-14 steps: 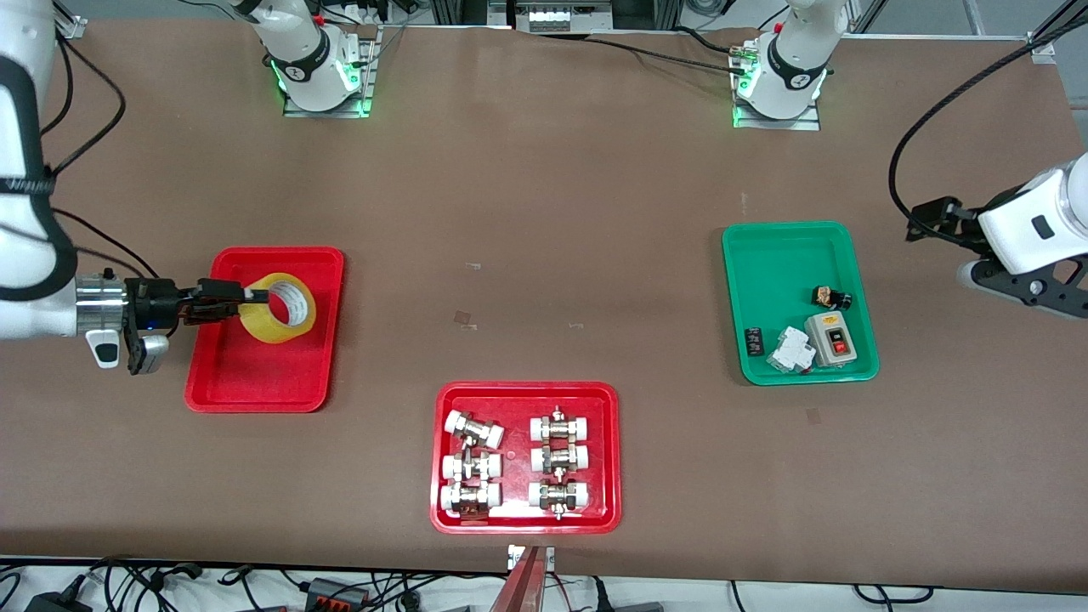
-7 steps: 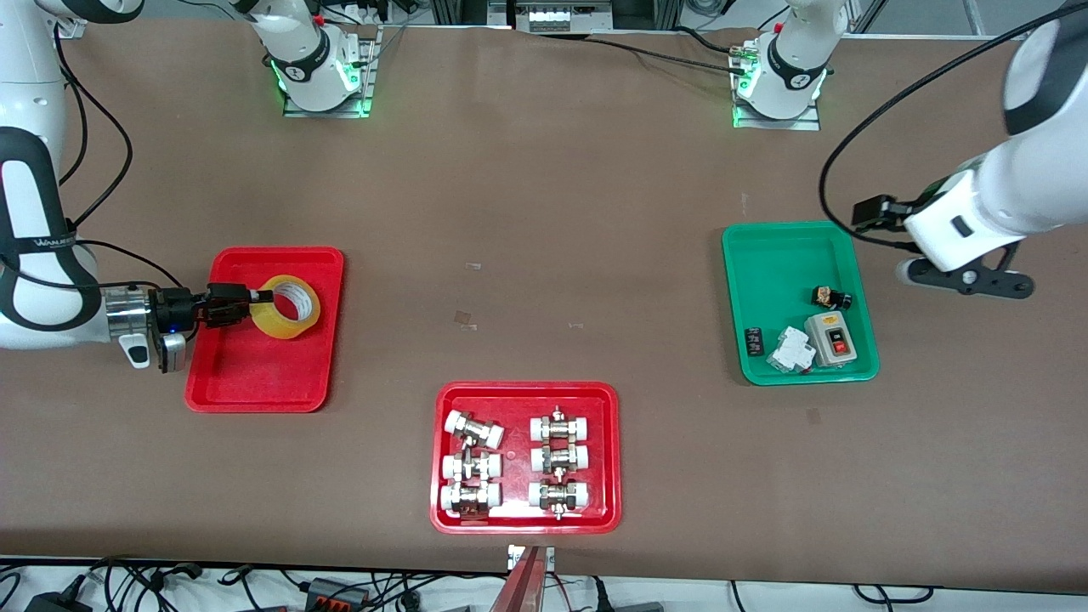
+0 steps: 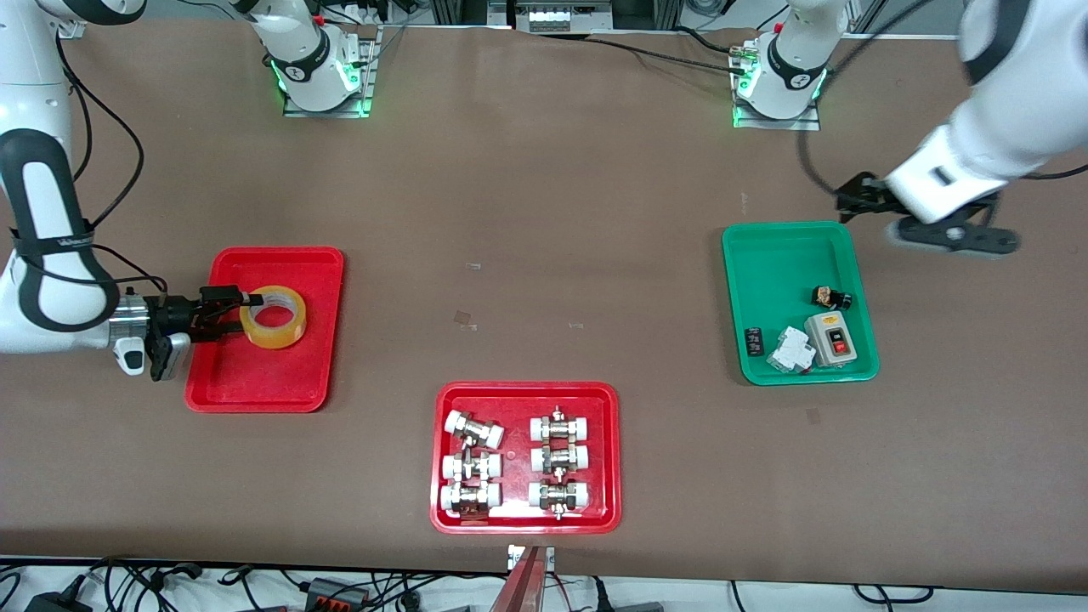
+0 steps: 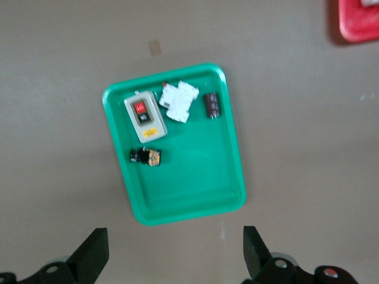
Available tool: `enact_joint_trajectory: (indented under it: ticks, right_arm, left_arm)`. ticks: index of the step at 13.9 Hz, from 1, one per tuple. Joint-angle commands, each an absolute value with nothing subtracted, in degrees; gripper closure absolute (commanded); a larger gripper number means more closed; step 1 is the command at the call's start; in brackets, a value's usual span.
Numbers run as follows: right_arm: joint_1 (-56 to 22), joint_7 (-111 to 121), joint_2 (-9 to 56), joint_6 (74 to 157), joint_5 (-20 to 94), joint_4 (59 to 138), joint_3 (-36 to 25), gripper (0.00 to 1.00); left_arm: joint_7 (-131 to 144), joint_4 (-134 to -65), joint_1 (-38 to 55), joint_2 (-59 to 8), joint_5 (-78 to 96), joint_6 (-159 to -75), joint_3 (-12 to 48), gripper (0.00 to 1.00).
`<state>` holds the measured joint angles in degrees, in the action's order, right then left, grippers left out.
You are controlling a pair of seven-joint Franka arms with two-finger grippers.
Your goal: Left arm passes tape to right arm into tray
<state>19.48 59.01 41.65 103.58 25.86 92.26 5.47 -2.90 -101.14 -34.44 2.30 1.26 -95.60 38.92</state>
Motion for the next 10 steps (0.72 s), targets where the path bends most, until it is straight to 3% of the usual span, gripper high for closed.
enact_joint_trajectory:
  ticks: [1,6,9,10]
  right_arm:
    - [17.76,59.94,40.09,107.21,19.98,91.58,5.71,0.0]
    - [11.88,43.56,26.49,108.55,1.44,91.93,5.62,0.0]
    - [7.13,26.35,17.96,103.38,-1.84,92.28,5.63,0.0]
    - [5.47,20.1,15.41,101.62,-1.85,92.29,5.63,0.0]
  left_arm:
    - [-5.01,-96.96,-35.51,1.24,3.16,-93.62,38.85,0.0]
    - [-5.36,-95.45,-36.04,1.05,1.76,-93.16,38.85,0.0]
    - [-4.66,-95.1,-34.2,0.44,1.93,-94.3,38.15,0.0]
    - [-4.66,-95.27,-29.75,0.53,1.85,-94.22,36.4,0.0]
